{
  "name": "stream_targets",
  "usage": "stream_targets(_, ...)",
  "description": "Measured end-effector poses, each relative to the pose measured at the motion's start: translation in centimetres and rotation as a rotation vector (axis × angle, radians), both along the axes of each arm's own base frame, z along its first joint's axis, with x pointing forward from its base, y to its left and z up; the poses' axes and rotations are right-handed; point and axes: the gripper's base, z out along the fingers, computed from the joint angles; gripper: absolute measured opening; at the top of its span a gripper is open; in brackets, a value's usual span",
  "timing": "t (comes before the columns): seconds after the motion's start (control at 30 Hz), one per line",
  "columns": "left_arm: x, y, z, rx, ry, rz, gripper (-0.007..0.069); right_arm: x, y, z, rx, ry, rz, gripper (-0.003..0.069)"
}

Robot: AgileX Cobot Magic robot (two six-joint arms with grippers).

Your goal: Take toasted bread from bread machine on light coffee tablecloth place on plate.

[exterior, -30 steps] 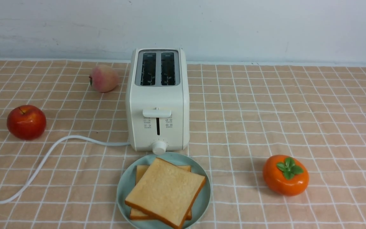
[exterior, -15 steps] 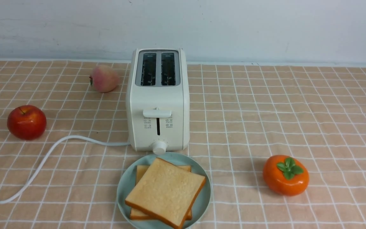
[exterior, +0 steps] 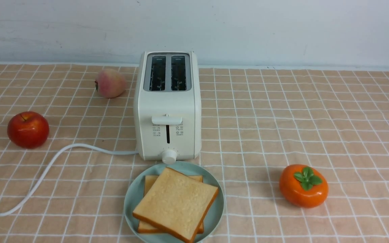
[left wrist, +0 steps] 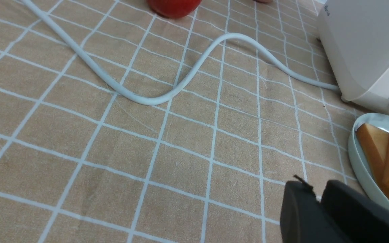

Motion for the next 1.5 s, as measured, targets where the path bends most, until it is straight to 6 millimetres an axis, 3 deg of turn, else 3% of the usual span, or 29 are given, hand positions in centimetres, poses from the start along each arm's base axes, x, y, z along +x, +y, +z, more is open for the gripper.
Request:
stream_targets(0.9, 0.0, 0.01, 0.0, 0.003, 0.0, 0.0, 0.0104, 0.0, 0.0, 0.02, 0.0, -0.001, 0.0, 0.0179)
stream_targets(1.5, 0.04, -0.33, 0.17, 0.196, -0.03, -0.102, 0.012, 0.0, 0.0, 0.02, 0.0, -0.001, 0.0, 0.0182)
